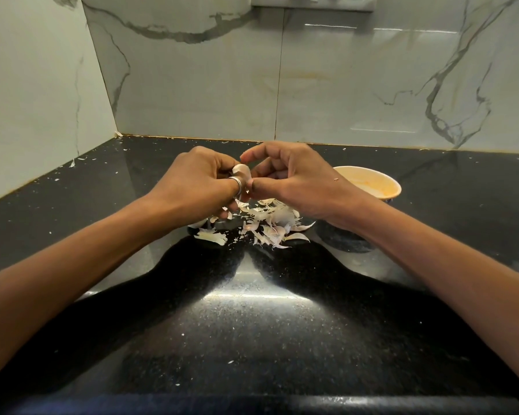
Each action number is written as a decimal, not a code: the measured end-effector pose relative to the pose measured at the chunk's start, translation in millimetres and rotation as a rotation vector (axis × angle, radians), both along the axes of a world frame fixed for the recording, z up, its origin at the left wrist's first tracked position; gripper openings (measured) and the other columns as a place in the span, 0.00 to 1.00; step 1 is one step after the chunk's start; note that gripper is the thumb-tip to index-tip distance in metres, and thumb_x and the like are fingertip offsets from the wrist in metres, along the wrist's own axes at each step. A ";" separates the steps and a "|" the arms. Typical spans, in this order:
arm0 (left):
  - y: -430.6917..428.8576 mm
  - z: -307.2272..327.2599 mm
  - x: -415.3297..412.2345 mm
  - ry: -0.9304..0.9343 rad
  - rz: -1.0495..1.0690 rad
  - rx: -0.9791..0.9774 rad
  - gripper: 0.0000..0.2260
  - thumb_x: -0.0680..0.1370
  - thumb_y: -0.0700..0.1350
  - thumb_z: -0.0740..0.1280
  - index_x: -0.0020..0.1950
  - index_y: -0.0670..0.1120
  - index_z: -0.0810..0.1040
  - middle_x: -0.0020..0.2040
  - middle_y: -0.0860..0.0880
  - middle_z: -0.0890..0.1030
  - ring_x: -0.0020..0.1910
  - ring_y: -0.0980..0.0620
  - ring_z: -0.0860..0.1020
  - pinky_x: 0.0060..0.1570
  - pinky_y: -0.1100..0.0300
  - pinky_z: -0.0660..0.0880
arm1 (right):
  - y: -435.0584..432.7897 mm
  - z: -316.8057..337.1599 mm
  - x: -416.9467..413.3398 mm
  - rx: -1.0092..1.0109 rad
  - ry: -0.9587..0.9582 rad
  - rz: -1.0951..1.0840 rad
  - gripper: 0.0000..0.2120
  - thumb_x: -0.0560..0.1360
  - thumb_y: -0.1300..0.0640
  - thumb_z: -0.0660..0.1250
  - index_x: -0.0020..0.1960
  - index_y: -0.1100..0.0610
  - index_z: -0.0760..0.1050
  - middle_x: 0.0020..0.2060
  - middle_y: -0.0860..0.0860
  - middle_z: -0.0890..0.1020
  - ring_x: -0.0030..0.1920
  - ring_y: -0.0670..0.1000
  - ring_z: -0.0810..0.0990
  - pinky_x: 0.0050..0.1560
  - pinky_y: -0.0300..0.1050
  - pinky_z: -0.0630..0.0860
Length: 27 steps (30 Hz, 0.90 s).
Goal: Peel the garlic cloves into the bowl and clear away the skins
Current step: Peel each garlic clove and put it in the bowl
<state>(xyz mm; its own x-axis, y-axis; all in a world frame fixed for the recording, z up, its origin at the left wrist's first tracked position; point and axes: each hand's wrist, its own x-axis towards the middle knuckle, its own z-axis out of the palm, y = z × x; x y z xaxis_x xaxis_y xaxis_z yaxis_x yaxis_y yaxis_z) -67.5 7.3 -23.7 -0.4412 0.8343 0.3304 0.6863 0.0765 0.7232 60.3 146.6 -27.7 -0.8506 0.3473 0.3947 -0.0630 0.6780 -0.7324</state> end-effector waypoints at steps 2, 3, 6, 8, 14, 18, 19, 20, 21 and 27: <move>0.0 0.2 -0.2 0.009 0.002 -0.004 0.09 0.81 0.41 0.65 0.51 0.48 0.85 0.39 0.48 0.86 0.36 0.51 0.85 0.33 0.60 0.82 | -0.8 0.1 1.2 -0.008 0.000 0.037 0.16 0.77 0.61 0.74 0.64 0.54 0.79 0.44 0.54 0.87 0.46 0.53 0.88 0.58 0.60 0.82; 0.3 0.1 -0.2 0.010 0.003 -0.005 0.08 0.81 0.41 0.65 0.51 0.48 0.85 0.38 0.48 0.86 0.36 0.51 0.85 0.33 0.60 0.81 | -1.2 -0.1 1.6 -0.011 0.004 0.055 0.16 0.77 0.60 0.73 0.64 0.54 0.80 0.43 0.54 0.87 0.47 0.54 0.88 0.58 0.61 0.82; 0.2 0.4 -0.2 0.015 0.008 -0.010 0.09 0.81 0.40 0.66 0.50 0.49 0.85 0.37 0.49 0.86 0.32 0.55 0.83 0.32 0.61 0.80 | -0.8 -0.8 1.9 -0.022 0.009 0.077 0.13 0.78 0.61 0.72 0.62 0.54 0.81 0.43 0.56 0.87 0.47 0.58 0.88 0.56 0.62 0.82; -0.3 0.4 0.7 0.039 0.018 -0.009 0.08 0.80 0.41 0.66 0.48 0.48 0.85 0.36 0.49 0.85 0.31 0.55 0.82 0.31 0.61 0.80 | -0.8 -0.3 1.7 -0.025 0.011 0.066 0.11 0.78 0.62 0.72 0.60 0.55 0.82 0.42 0.57 0.87 0.46 0.59 0.88 0.55 0.63 0.83; -0.3 0.1 -0.2 0.180 0.060 -0.008 0.05 0.80 0.42 0.68 0.48 0.49 0.84 0.30 0.52 0.83 0.25 0.57 0.79 0.30 0.60 0.80 | 0.1 1.6 2.3 0.004 0.009 -0.008 0.04 0.78 0.59 0.73 0.53 0.58 0.82 0.39 0.56 0.87 0.41 0.56 0.87 0.51 0.60 0.84; -0.1 -0.6 -2.6 0.305 0.118 0.040 0.05 0.78 0.46 0.69 0.48 0.52 0.85 0.28 0.55 0.82 0.27 0.62 0.78 0.35 0.66 0.75 | 1.7 2.4 3.0 0.023 0.039 -0.056 0.04 0.78 0.58 0.74 0.51 0.57 0.82 0.38 0.54 0.86 0.42 0.57 0.86 0.44 0.54 0.86; -0.4 -0.5 -3.1 0.332 0.140 0.051 0.06 0.78 0.46 0.69 0.51 0.52 0.85 0.30 0.56 0.82 0.30 0.62 0.79 0.39 0.64 0.77 | 2.2 2.6 3.1 0.030 0.045 -0.063 0.04 0.78 0.58 0.74 0.51 0.57 0.82 0.38 0.54 0.86 0.42 0.57 0.86 0.44 0.54 0.86; -0.6 -0.3 -2.9 0.348 0.153 0.057 0.09 0.77 0.47 0.70 0.55 0.52 0.85 0.33 0.56 0.83 0.33 0.62 0.80 0.41 0.62 0.77 | 3.1 2.4 3.0 0.038 0.047 -0.070 0.04 0.78 0.58 0.73 0.51 0.57 0.82 0.38 0.53 0.86 0.42 0.57 0.86 0.45 0.55 0.86; -0.7 0.0 -2.4 0.343 0.146 0.055 0.12 0.77 0.47 0.69 0.60 0.52 0.83 0.36 0.57 0.83 0.35 0.61 0.80 0.42 0.62 0.77 | 3.8 2.4 2.9 0.042 0.049 -0.075 0.03 0.78 0.58 0.73 0.51 0.57 0.82 0.37 0.52 0.86 0.42 0.57 0.86 0.46 0.56 0.85; -0.3 2.2 4.3 0.082 -0.019 0.030 0.18 0.78 0.45 0.72 0.69 0.49 0.78 0.46 0.53 0.86 0.38 0.56 0.85 0.34 0.59 0.82 | 5.5 1.9 0.2 0.045 0.067 -0.089 0.04 0.78 0.59 0.73 0.51 0.59 0.83 0.37 0.52 0.87 0.39 0.50 0.87 0.44 0.47 0.84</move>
<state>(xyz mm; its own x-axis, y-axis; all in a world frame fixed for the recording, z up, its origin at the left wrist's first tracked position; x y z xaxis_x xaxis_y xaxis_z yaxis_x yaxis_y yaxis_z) -63.2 6.9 -21.5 -0.3956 0.8317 0.3895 0.7443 0.0419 0.6666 60.5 152.1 -25.8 -0.7886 0.4007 0.4664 -0.0489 0.7153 -0.6971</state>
